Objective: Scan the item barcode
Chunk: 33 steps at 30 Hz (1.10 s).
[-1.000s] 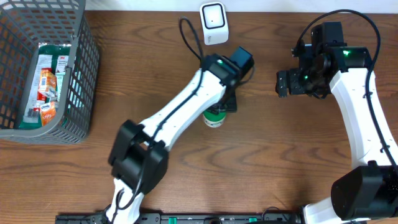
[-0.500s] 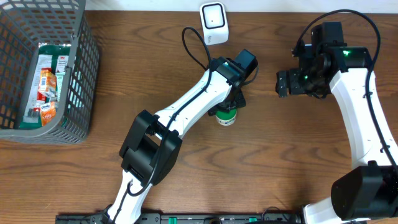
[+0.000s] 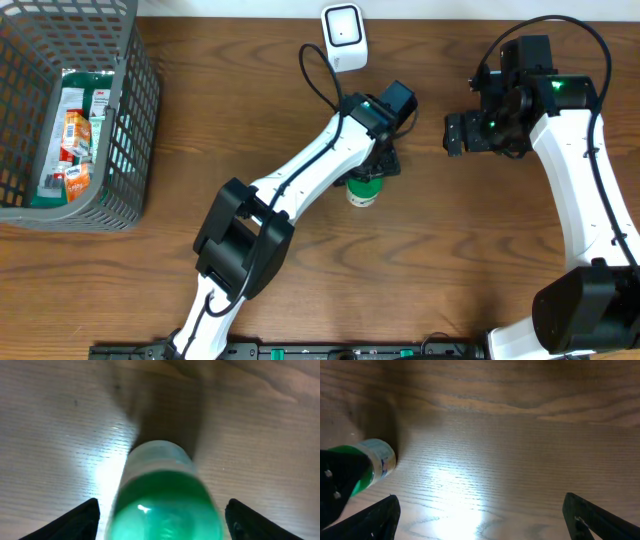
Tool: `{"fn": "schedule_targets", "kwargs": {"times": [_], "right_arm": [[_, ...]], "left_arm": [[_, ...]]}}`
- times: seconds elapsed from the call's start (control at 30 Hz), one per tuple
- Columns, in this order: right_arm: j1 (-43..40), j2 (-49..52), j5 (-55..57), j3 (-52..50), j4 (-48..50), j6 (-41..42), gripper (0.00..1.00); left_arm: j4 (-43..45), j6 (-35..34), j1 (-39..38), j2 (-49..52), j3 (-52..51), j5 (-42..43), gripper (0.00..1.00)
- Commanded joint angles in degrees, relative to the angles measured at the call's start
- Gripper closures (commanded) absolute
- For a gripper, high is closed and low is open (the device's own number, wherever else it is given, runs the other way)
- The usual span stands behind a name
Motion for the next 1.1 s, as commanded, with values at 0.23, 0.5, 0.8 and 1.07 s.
{"fn": "schedule_targets", "kwargs": {"times": [0.23, 0.5, 0.8, 1.07], "right_arm": [[-1.09, 0.09, 0.50, 1.01, 0.00, -0.85, 0.01], [-1.09, 0.09, 0.50, 1.01, 0.00, -0.85, 0.01], [-1.09, 0.09, 0.50, 1.01, 0.00, -0.85, 0.01], [-1.09, 0.09, 0.50, 1.01, 0.00, -0.85, 0.01]], "left_arm": [[0.68, 26.36, -0.61, -0.63, 1.57, -3.37, 0.18], [-3.98, 32.35, 1.46, -3.23, 3.48, -12.26, 0.13], [-2.64, 32.39, 0.81, -3.02, -4.17, -4.68, 0.13], [0.87, 32.35, 0.83, -3.10, -6.80, -2.14, 0.13]]}}
